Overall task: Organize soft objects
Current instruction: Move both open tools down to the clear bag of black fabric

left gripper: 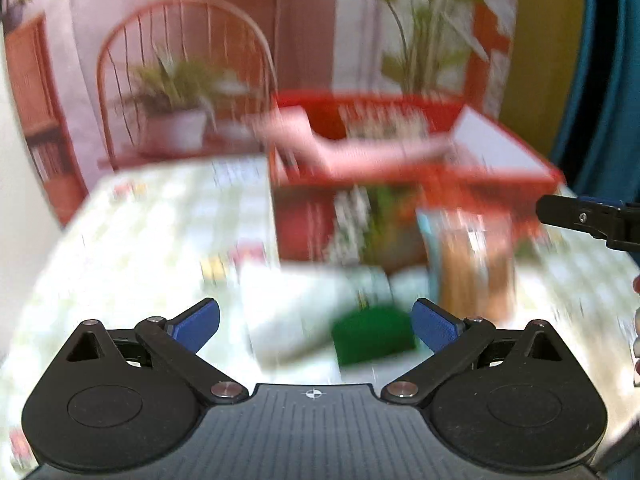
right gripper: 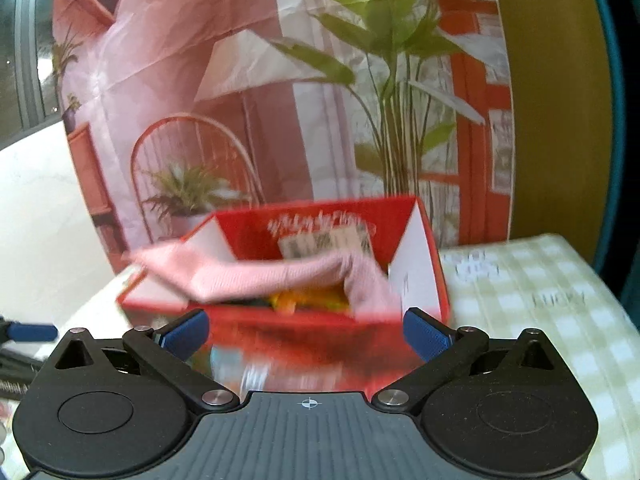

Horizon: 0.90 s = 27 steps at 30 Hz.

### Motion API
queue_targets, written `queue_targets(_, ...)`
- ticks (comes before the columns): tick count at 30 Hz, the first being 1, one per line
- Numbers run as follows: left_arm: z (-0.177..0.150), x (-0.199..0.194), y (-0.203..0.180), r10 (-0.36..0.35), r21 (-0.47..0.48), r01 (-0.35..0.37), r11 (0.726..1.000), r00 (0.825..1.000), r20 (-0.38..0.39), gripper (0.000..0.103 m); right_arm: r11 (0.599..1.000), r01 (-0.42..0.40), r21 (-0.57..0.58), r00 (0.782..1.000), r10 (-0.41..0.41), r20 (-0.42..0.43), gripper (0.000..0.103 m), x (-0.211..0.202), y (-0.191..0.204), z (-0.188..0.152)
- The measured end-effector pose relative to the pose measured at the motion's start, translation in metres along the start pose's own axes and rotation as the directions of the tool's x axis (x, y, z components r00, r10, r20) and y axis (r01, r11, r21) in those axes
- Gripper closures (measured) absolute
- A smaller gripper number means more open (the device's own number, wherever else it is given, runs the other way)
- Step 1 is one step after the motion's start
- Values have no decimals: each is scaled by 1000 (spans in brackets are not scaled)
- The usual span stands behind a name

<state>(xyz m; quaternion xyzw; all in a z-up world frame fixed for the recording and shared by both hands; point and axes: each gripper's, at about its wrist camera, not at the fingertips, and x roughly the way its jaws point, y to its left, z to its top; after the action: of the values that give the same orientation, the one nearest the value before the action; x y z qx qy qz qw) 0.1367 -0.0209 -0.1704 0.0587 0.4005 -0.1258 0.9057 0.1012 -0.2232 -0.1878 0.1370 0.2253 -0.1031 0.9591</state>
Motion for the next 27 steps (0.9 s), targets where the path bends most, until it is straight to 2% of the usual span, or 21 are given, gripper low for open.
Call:
queue_targets(5, -40, 3, -5, -20, 3, 20, 1000, 996, -86, 0, 1000, 5, -23, 992, -8, -129, 0, -17, 4, -51)
queue_targets(9, -58, 10, -4, -24, -12, 23, 1000, 990, -136, 0, 999, 6, -43, 973, -15, -232, 0, -23, 9, -83)
queue_targets(12, -65, 14, -4, -24, -17, 22, 1000, 985, -171, 0, 998, 17, -55, 960, -32, -277, 0, -23, 12, -97)
queue_targets(15, -70, 13, 1, -40, -55, 31, 998, 984, -173, 0, 996, 27, -83, 944, -53, -324, 0, -18, 18, -104)
queue_targets(17, -72, 15, 6, -60, -85, 45, 995, 982, -178, 0, 994, 37, -105, 938, -71, -339, 0, -15, 21, -108)
queue_targets(21, -80, 21, 16, -100, -178, 71, 981, 982, -161, 0, 996, 23, -82, 939, -49, -341, 0, -13, 19, -110)
queue_targets(27, -85, 21, 13, -79, -166, 58, 984, 989, -123, 0, 1000, 10, 2, 940, -8, -341, 0, -11, 7, -113)
